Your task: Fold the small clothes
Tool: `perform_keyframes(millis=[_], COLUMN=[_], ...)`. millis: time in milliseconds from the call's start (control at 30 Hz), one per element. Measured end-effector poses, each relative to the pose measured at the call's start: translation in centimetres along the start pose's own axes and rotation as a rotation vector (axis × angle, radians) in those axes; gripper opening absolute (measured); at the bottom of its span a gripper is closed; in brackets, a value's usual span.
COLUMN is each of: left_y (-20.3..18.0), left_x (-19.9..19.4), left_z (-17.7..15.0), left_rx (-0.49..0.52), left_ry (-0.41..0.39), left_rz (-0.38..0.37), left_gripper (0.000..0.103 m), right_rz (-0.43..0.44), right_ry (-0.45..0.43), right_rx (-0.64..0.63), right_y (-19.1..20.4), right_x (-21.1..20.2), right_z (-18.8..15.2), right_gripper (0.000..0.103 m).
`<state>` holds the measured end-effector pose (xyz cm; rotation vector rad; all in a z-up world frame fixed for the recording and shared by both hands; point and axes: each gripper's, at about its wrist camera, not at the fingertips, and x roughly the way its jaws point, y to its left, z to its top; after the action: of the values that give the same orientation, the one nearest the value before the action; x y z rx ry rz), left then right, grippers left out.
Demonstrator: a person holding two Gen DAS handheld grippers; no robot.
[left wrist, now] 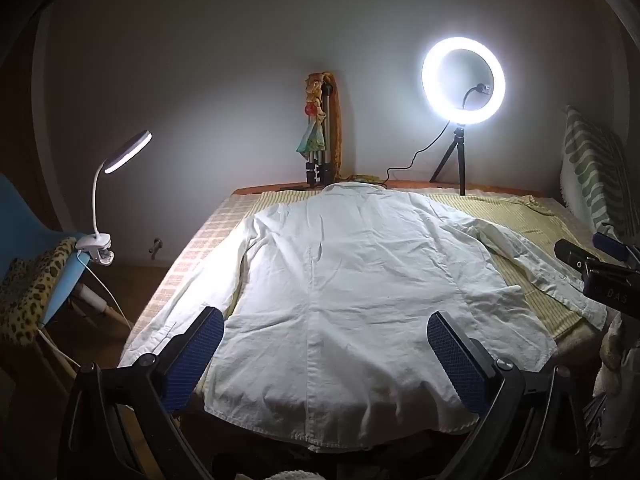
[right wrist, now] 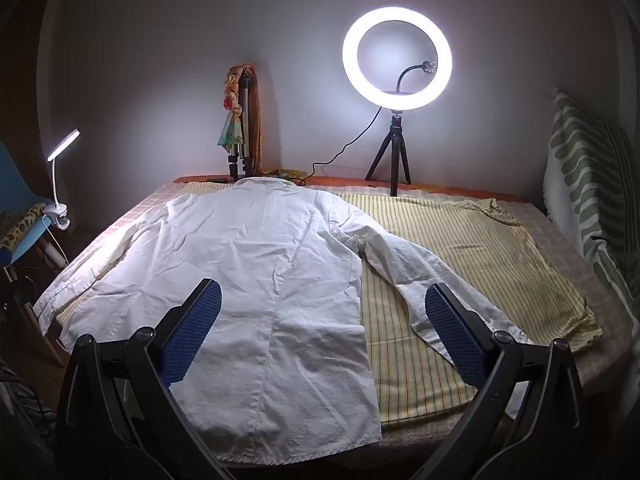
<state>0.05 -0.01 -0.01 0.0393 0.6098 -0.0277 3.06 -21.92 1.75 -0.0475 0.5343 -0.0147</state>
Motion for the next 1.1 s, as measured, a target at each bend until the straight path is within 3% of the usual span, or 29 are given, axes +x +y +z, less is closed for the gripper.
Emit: perform_keyframes(millis=[1100], left_y=[1.2], left_x=[-0.2], left_z=[0.4], left_rx=[-0.038], left_ry=[-0.039], left_rz=[0.034], left_gripper=[0.103], right_rz=[0.005], right_ry=[0.012], right_rx=[-0.005], right_y=[0.3], right_x=[0.6], right_z=[-0.2], right_gripper=[0.103])
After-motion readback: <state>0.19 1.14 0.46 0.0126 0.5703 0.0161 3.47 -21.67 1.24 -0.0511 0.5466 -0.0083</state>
